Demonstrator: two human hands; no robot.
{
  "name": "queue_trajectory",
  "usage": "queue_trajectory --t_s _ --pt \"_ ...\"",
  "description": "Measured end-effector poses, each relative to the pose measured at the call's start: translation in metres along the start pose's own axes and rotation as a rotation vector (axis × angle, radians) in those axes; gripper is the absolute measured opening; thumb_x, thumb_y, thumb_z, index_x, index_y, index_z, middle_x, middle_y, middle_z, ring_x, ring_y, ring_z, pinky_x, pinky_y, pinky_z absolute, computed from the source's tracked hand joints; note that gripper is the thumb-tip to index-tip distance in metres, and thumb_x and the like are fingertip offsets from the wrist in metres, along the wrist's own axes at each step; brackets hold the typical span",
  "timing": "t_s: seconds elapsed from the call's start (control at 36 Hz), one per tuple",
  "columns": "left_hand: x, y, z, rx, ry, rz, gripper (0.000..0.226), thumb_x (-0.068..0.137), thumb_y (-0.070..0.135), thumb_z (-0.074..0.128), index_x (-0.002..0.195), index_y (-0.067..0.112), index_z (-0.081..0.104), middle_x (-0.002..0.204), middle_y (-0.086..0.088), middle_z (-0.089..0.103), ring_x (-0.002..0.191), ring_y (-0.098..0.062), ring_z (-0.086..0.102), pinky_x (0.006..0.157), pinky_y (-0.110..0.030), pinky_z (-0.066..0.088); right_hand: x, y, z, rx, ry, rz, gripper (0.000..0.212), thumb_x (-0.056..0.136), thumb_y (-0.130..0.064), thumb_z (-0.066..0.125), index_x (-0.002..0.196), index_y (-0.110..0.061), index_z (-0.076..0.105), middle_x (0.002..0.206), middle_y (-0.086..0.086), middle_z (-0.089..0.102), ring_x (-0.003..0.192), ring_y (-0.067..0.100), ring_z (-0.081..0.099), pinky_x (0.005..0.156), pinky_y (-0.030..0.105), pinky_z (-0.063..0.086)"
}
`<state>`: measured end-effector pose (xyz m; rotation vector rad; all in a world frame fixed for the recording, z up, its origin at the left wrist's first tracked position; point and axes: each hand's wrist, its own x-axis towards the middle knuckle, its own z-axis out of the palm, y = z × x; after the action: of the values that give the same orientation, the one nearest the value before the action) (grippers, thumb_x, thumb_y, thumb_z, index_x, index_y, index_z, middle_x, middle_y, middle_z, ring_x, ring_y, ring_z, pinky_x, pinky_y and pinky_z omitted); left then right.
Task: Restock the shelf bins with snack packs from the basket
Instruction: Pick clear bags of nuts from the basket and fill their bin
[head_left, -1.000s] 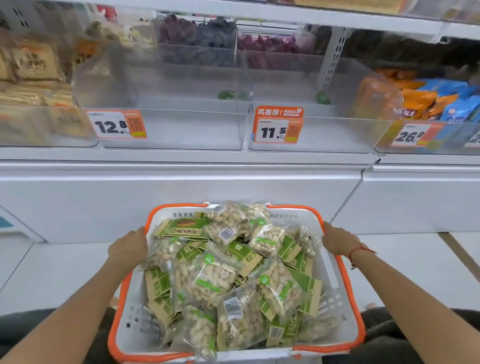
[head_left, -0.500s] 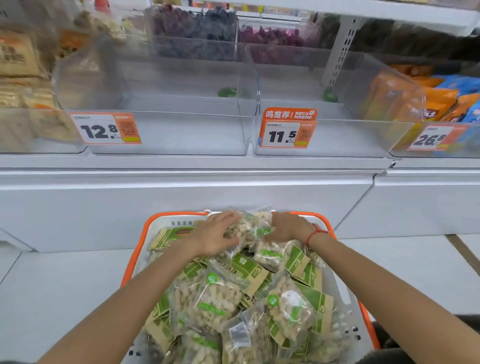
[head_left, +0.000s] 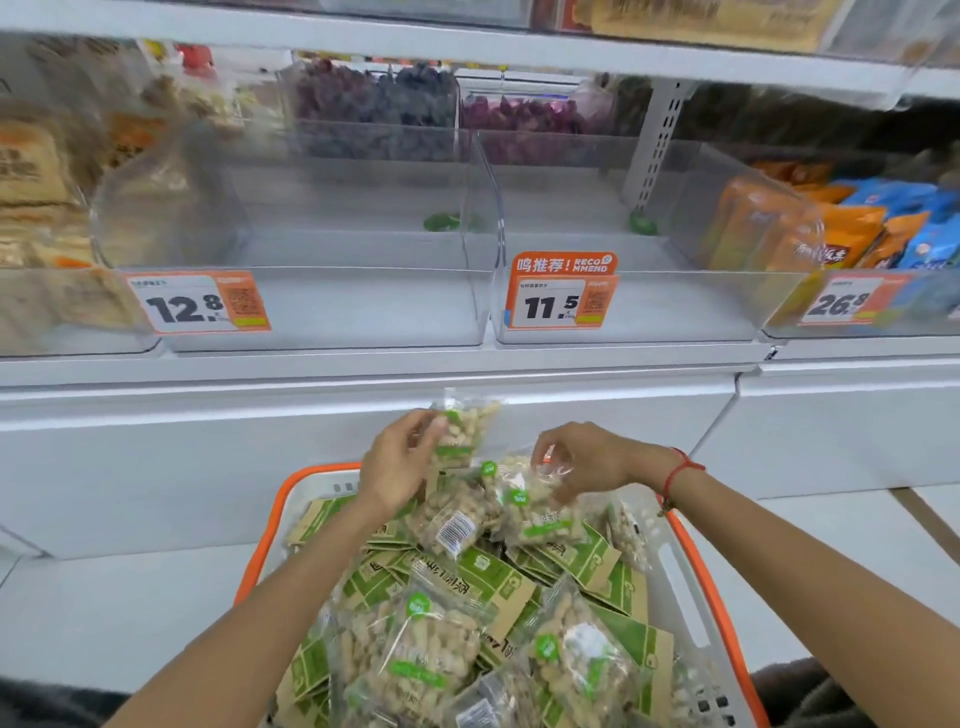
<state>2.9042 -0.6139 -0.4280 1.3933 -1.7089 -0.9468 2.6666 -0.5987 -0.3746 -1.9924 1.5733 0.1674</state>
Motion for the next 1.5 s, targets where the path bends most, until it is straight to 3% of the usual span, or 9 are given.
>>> queue_trajectory --t_s 0.11,0.36,0.53,0.72,0.83,0.97,1.17,1.33,1.5 --pt "-0.004 0.028 -0.012 -0.269 -0.08 -0.149 0.032 0.1 0.038 0.039 0.078 0.016 0.048 0.072 0.002 0.041 0.066 -0.012 0.041 0.061 -0.023 0.039 -0.026 -0.004 -0.025 0.099 0.094 -0.06 0.04 0.072 -0.02 0.082 0.109 -0.019 0.065 0.109 0.007 0.066 0.102 0.02 0.061 0.093 0.036 0.048" --pt "-0.035 0.051 -0.012 -0.339 -0.365 -0.305 0.048 0.099 0.046 0.034 0.141 0.024 0.038 0.136 0.003 0.043 0.098 -0.003 0.054 0.079 -0.019 0.047 -0.066 -0.026 -0.045 0.582 0.21 -0.122 0.044 0.07 -0.009 0.083 0.109 -0.015 0.064 0.076 -0.003 0.063 0.064 0.0 0.057 0.062 0.008 0.045" --pt "-0.045 0.069 -0.009 -0.307 -0.486 -0.226 0.055 0.076 0.073 0.044 0.112 0.034 0.054 0.123 0.018 0.05 0.114 -0.009 0.05 0.099 -0.032 0.039 -0.055 -0.038 -0.028 0.733 0.312 -0.148 0.04 0.067 -0.004 0.084 0.097 -0.022 0.064 0.077 0.009 0.067 0.071 0.014 0.057 0.072 0.025 0.046" --pt "-0.044 0.069 -0.01 -0.333 -0.323 -0.131 0.049 0.071 0.05 0.074 0.114 0.038 0.054 0.116 0.018 0.061 0.11 0.0 0.058 0.095 -0.025 0.045 -0.052 -0.048 -0.027 0.7 0.542 -0.083 0.074 0.063 -0.022 0.088 0.124 -0.022 0.046 0.104 -0.002 0.051 0.093 0.012 0.052 0.078 0.019 0.046" --pt "-0.04 0.079 -0.008 -0.392 -0.283 -0.07 0.049 0.07 0.045 0.078 0.112 0.04 0.054 0.11 0.022 0.066 0.107 0.001 0.06 0.087 -0.019 0.045 -0.062 -0.046 -0.038 0.811 0.263 0.006 0.092 0.065 -0.037 0.085 0.139 -0.025 0.032 0.133 -0.005 0.047 0.121 0.015 0.051 0.102 0.032 0.041" --pt "-0.034 0.103 -0.008 -0.403 -0.208 0.055 0.055 0.07 0.042 0.079 0.119 0.034 0.055 0.109 0.022 0.066 0.103 0.004 0.06 0.082 -0.013 0.049 -0.078 -0.051 -0.054 0.905 0.207 -0.206 0.033 0.083 -0.005 0.069 0.114 -0.013 0.059 0.116 0.009 0.069 0.108 0.02 0.065 0.095 0.03 0.051" --pt "0.0 0.144 -0.031 -0.251 -0.109 0.264 0.07 0.059 0.067 0.068 0.12 0.037 0.053 0.125 0.018 0.051 0.117 0.006 0.047 0.096 -0.019 0.039 -0.085 -0.05 -0.087 0.896 0.502 -0.267 0.032 0.083 -0.014 0.071 0.113 -0.012 0.061 0.106 0.006 0.072 0.1 0.018 0.068 0.087 0.028 0.054" --pt "0.062 0.179 -0.055 -0.148 0.139 0.369 0.014 0.092 0.036 0.058 0.106 0.033 0.061 0.113 0.017 0.059 0.105 0.003 0.054 0.091 -0.024 0.042 -0.067 -0.023 -0.147 0.991 0.576 -0.099 0.077 0.051 -0.047 0.083 0.118 -0.017 0.063 0.112 0.003 0.07 0.1 0.019 0.066 0.085 0.034 0.05" --pt "0.127 0.187 -0.048 0.268 0.21 0.386 0.039 0.095 0.046 0.048 0.132 0.034 0.046 0.136 0.017 0.044 0.126 -0.007 0.043 0.096 -0.031 0.04 -0.028 0.013 -0.211 1.111 0.498 -0.03 0.07 0.052 -0.048 0.082 0.116 -0.024 0.065 0.113 0.006 0.063 0.111 0.024 0.058 0.091 0.039 0.046"
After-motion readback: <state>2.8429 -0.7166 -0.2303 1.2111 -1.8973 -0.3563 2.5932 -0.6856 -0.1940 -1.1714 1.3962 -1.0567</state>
